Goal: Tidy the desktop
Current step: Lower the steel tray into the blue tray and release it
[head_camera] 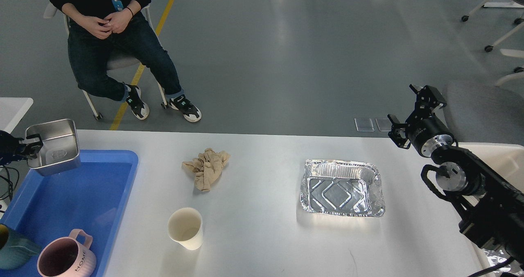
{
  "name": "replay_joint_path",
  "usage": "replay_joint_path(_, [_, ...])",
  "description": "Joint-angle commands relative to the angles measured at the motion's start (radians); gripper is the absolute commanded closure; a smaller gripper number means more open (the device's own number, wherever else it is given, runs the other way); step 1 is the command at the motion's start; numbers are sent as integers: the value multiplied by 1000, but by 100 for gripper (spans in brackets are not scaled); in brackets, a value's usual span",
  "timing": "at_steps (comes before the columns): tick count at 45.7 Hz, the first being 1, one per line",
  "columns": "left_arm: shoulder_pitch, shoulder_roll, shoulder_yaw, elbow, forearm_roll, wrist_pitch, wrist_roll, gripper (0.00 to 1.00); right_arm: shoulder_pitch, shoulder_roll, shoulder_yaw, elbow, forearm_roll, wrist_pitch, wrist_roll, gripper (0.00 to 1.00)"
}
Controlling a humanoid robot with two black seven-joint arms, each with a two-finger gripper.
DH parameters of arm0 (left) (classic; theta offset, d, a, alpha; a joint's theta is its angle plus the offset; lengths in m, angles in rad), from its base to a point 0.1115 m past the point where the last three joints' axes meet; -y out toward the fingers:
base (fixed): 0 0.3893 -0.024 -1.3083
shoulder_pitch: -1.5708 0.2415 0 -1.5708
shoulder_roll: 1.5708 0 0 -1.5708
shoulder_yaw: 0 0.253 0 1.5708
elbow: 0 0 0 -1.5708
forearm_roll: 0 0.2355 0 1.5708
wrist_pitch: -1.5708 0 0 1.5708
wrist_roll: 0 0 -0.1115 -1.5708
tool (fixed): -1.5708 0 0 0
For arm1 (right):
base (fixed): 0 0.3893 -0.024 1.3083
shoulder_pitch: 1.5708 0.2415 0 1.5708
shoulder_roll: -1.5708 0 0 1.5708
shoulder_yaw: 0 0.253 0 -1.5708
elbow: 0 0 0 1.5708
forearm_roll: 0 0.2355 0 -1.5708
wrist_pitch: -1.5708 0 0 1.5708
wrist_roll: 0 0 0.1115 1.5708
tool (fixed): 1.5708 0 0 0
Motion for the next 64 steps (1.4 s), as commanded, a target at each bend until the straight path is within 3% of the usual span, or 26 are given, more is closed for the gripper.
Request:
replay_joint_path(1, [8, -61, 1, 48, 2, 34, -9, 100, -1, 0, 0, 0, 0, 0, 0, 0])
replay_joint_path(27, [108, -167, 64, 137, 6, 165, -40, 100, -9, -2, 0, 1, 0, -1, 0, 0])
replay_joint_path(40, [130, -214, 67, 216, 6, 171, -67, 100, -11, -4, 0, 12, 0, -3, 0, 0])
replay_joint_path(57, [142, -246, 81, 223, 6, 203, -76, 100, -17, -7, 0, 17, 0, -12, 0, 0])
replay_joint_path(64, [148, -242, 81, 223, 8, 203, -76, 82, -17, -7, 0, 17, 0, -12, 0, 0])
